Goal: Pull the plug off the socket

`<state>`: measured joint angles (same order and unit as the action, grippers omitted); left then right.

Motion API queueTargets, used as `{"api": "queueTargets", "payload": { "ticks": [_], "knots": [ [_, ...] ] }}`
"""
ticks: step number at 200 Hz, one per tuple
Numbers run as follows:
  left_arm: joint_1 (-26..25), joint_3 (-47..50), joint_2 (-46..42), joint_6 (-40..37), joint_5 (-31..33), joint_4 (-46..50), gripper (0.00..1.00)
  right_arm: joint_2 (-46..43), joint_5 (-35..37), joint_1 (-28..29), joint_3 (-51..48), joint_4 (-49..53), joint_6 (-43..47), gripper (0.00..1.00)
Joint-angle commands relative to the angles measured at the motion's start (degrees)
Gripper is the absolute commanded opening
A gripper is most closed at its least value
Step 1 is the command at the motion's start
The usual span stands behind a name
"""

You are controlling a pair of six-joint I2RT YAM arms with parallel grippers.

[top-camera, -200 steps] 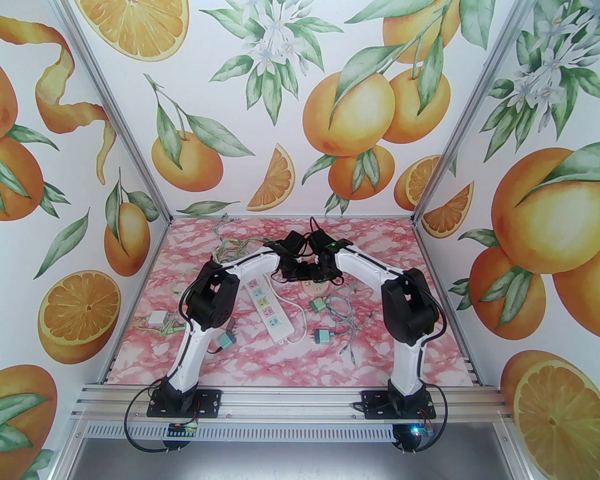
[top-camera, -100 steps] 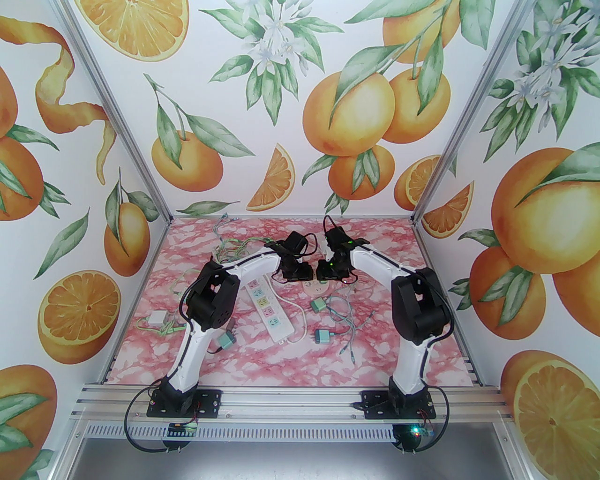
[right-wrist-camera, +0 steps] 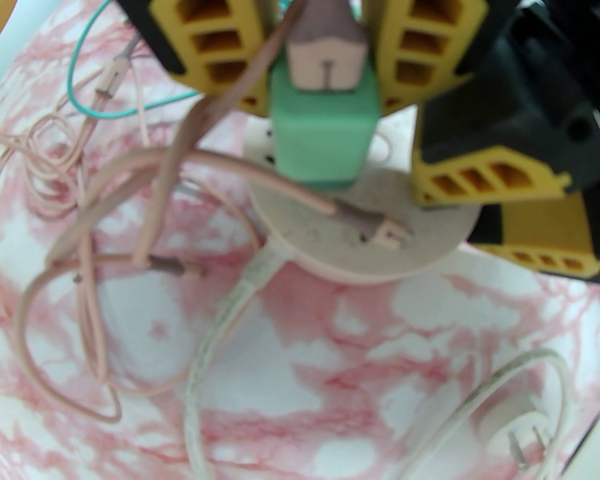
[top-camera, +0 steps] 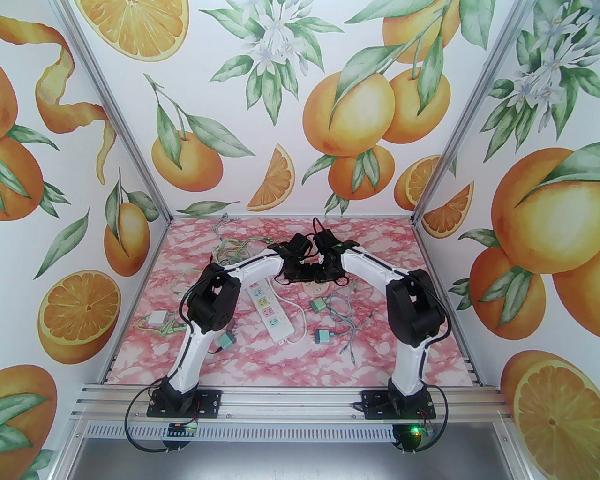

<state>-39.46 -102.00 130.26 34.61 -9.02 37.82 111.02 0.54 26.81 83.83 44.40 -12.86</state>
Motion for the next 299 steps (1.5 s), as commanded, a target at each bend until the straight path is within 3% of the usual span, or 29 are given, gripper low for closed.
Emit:
{"api": "queueTargets", "payload": {
  "ticks": [1,24,61,85,126,203,246,299],
  "knots": [
    [-3.52,5.89,9.31,0.12,-0.02,11.0,0.35,-0.36,-5.34,4.72,3.75,-0.21,2.14,0.18],
    [-3.62,6.39,9.38,-0.77,0.64,11.21,0.35,-1.21,-8.27,3.36,3.2,-1.03,2.39,0.18],
    [-3.65,7.34,9.62,-0.68,0.07,10.09,0.35,-1.95,-19.46,-4.01,2.68,-2.61,-1.23,0.17],
    [-3.66,7.69,9.47,-0.81,0.21,9.88,0.34,-1.63,-21.97,-7.04,4.06,-1.48,-1.62,0.17],
    [-3.63,6.77,10.08,-0.86,-0.03,10.04,0.34,-0.43,-17.04,-5.41,6.91,2.52,0.72,0.18],
    [-3.66,5.93,11.07,-1.12,-0.11,10.3,0.34,3.32,-0.63,5.58,10.16,7.89,4.17,0.18],
    [-3.61,5.94,11.07,-1.1,-0.13,10.21,0.34,2.66,-1.65,4.63,10.31,7.65,4.36,0.18],
    [-3.63,5.5,10.44,-1.2,-0.12,10.19,0.34,-1.36,-6.37,-1.39,7.33,5.82,2.57,0.19]
  ]
}}
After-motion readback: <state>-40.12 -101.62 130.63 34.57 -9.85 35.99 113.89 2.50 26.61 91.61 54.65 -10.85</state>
